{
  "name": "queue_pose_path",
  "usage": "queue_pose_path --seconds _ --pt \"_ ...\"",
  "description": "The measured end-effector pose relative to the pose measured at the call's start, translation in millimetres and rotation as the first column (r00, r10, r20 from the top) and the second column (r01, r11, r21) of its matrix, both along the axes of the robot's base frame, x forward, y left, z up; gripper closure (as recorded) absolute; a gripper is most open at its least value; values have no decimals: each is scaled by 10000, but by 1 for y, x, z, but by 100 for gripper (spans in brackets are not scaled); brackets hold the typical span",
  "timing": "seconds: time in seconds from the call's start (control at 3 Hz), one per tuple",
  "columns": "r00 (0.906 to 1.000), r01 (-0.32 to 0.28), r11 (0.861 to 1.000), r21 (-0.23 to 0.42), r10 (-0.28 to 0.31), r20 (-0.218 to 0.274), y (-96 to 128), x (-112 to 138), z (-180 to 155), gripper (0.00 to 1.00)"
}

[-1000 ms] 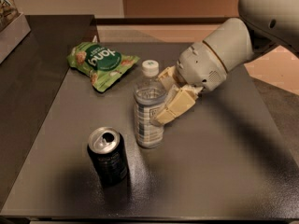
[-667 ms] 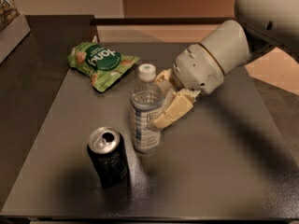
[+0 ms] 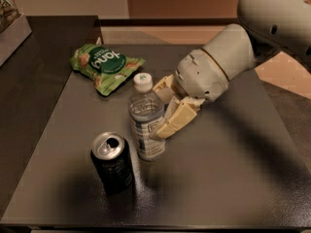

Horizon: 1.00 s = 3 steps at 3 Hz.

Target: Move blue plastic bottle near pepsi can

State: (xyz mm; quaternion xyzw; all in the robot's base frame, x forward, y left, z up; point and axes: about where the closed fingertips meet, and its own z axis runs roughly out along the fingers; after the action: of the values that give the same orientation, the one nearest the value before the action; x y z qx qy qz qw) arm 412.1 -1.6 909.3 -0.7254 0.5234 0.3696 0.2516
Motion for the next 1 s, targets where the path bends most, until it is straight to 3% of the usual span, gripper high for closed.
queue_pose_path --seconds 0.33,0.67,1.0 --pt "9982 -346 9993 122 339 496 3 -1 -1 36" --pt "9979 -359 9993 132 352 537 5 -1 -1 13" --pt "9978 -362 9993 135 354 563 6 -1 -1 0"
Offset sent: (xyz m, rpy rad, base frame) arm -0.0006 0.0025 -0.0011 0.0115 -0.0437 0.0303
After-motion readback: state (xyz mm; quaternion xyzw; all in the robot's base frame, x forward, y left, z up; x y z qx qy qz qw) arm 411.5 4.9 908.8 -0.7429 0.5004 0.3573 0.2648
